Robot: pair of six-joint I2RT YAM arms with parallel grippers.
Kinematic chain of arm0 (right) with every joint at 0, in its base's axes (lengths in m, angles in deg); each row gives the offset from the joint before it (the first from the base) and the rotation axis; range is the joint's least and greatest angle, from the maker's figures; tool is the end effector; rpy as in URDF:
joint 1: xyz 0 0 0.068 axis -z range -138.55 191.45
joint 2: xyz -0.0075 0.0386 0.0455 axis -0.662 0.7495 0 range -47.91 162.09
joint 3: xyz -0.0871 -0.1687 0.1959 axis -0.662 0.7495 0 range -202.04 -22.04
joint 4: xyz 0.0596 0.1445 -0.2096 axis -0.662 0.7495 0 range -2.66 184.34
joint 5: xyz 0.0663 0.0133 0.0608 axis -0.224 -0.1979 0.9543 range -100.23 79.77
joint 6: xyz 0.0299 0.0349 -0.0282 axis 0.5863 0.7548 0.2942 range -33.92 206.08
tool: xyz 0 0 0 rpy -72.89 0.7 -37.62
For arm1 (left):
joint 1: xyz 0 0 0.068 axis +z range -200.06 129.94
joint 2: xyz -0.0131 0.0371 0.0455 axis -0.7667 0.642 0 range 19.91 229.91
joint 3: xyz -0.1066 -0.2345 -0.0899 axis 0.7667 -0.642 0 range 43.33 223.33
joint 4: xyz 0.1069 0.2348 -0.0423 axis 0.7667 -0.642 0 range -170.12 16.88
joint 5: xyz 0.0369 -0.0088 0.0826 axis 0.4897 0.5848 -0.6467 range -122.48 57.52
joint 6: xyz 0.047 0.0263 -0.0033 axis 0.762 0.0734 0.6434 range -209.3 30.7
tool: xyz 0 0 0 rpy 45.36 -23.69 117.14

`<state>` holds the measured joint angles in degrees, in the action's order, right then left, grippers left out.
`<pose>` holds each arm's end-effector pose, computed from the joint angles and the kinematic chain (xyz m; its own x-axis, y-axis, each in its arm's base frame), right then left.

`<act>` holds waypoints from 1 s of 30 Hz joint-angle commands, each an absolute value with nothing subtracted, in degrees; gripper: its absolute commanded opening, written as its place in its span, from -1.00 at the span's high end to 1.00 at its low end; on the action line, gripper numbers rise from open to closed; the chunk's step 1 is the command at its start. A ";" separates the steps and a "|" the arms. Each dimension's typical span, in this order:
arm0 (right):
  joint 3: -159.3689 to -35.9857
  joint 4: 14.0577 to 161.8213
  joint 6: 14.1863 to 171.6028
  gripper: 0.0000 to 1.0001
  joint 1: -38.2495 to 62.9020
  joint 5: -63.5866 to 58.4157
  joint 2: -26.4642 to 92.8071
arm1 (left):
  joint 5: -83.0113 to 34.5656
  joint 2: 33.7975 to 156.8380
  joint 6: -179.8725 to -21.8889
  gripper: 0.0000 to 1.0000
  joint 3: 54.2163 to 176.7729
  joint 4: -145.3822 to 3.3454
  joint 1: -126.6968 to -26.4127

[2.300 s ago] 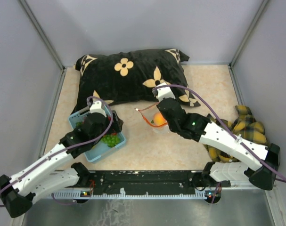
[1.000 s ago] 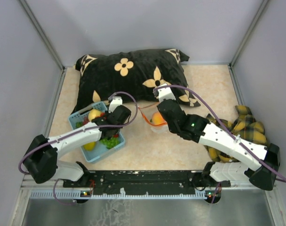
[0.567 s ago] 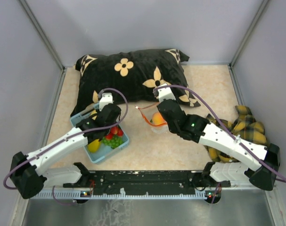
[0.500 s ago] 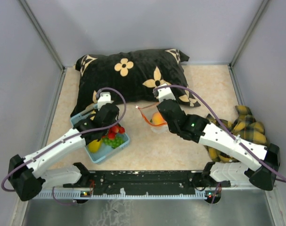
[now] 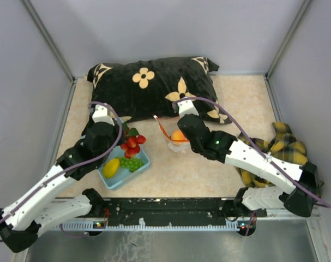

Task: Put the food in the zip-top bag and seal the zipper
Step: Pick up the fake fruit from the bin, then place the fake fruit in the zipper food storage bag.

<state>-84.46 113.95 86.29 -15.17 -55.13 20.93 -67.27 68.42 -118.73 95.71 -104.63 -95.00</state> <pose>0.1629 0.2017 0.3378 -0.3008 -0.4520 -0.8398 -0.2649 0.8855 -0.3817 0.1395 -0.1107 0.3398 -0.3952 -0.1757 -0.9016 0.0324 0.9783 -0.2048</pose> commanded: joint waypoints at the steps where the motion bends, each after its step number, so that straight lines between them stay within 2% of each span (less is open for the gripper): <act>1: -88.54 112.78 88.50 1.00 -15.76 -54.74 22.38 | -59.23 63.58 -115.16 1.00 97.92 -97.92 -94.94; 16: -91.08 113.77 94.65 1.00 -15.76 -49.63 25.95 | -37.38 59.09 -117.85 1.00 97.26 -79.38 -94.97; 30: -90.51 112.77 98.57 1.00 -15.76 -44.39 26.90 | -33.07 60.30 -126.46 1.00 89.42 -58.34 -94.91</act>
<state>-87.84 114.85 96.45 -15.17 -45.95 26.90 -34.29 60.01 -122.67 91.92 -68.83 -95.00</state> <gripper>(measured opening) 0.007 0.125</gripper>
